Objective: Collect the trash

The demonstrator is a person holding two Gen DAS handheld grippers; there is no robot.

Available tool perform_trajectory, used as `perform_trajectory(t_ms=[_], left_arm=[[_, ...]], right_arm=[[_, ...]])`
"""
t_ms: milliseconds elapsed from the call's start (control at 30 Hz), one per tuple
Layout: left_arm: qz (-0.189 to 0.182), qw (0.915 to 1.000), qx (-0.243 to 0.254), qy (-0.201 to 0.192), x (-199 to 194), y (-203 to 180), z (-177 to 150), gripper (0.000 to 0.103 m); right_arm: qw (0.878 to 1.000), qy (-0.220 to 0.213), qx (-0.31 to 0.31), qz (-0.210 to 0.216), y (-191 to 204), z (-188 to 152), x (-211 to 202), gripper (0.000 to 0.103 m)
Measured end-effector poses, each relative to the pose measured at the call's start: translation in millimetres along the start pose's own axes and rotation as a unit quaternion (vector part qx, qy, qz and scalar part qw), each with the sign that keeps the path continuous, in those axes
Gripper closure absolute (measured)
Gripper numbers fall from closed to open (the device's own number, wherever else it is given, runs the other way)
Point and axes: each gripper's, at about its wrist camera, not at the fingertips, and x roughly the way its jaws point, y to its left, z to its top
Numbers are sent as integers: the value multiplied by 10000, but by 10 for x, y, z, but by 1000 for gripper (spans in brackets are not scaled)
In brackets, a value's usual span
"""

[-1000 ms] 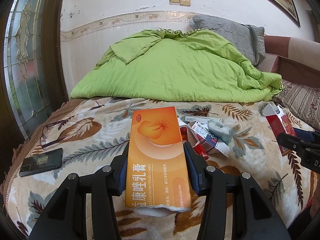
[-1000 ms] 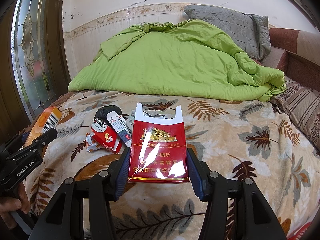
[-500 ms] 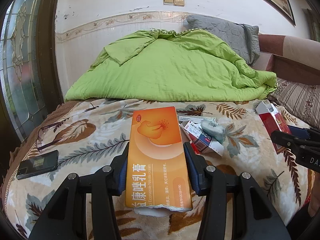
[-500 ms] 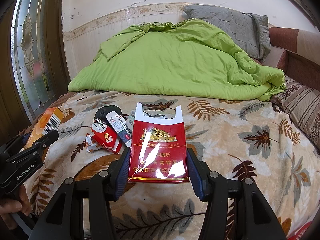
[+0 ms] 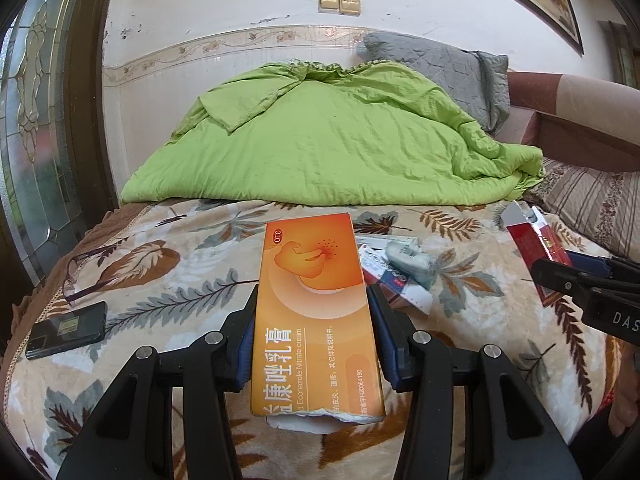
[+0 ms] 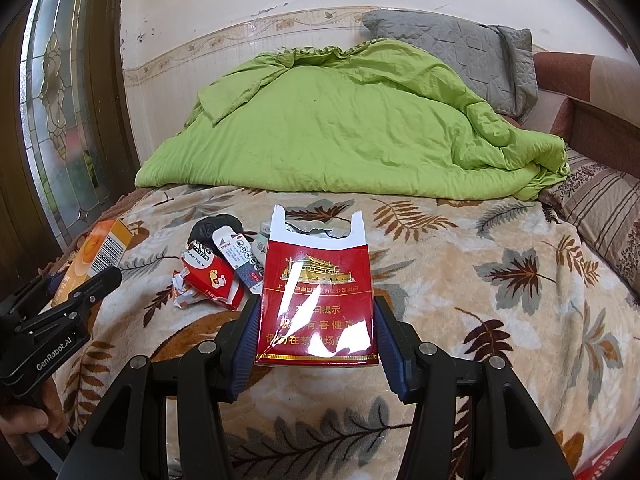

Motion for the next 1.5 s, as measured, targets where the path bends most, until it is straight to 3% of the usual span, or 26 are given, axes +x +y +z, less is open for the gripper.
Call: perform_trajectory(t_ms=[167,333,467,633,700,800,933,1033,1167,1233,1267,1400,1500], left_arm=[[-364,9993,29,-53,-163,-139,-6,56],[-904,9959,-7,32,-264,-295,-15,56],[-1367,9906,55,93,-382,-535,-6,56],[-2055,9781,311,114,-587,-977,37,56],[-2421,9691,431,182,-678,-1230,50,56],[-3082,9487,579,398,-789,-1662,70,56],[-3912,9136,866,693,-958,-2340,63,56],[-4389,8873,1012,995,-1041,-2819,22,56],[-4770,8606,1174,1341,-1075,-3347,-67,55],[-4948,8432,1337,1623,-1043,-3588,-149,41],[-4974,8390,1381,1722,-1032,-3659,-176,26],[-4941,8415,1337,1726,-1045,-3644,-229,26],[-4714,8584,1274,1575,-1013,-3467,-163,25]], right_arm=[[9996,5,271,124,-62,-49,-121,45],[9940,108,988,448,-322,-147,-327,45],[9891,119,1357,562,-519,-238,-594,45],[9874,14,1548,317,-847,-364,-1099,45],[9855,-19,1691,107,-1045,-438,-1306,45],[9783,-66,2044,-336,-1448,-616,-1682,45],[9633,-126,2503,-963,-1966,-873,-2180,45],[9504,-200,2805,-1325,-2265,-1037,-2506,45],[9341,-309,3158,-1635,-2529,-1234,-2794,45],[9293,-313,3279,-1668,-2625,-1310,-2851,44],[9273,-300,3334,-1674,-2666,-1334,-2851,43],[9239,-221,3429,-1684,-2754,-1408,-2841,32],[9260,-239,3397,-1629,-2762,-1405,-2824,32]])
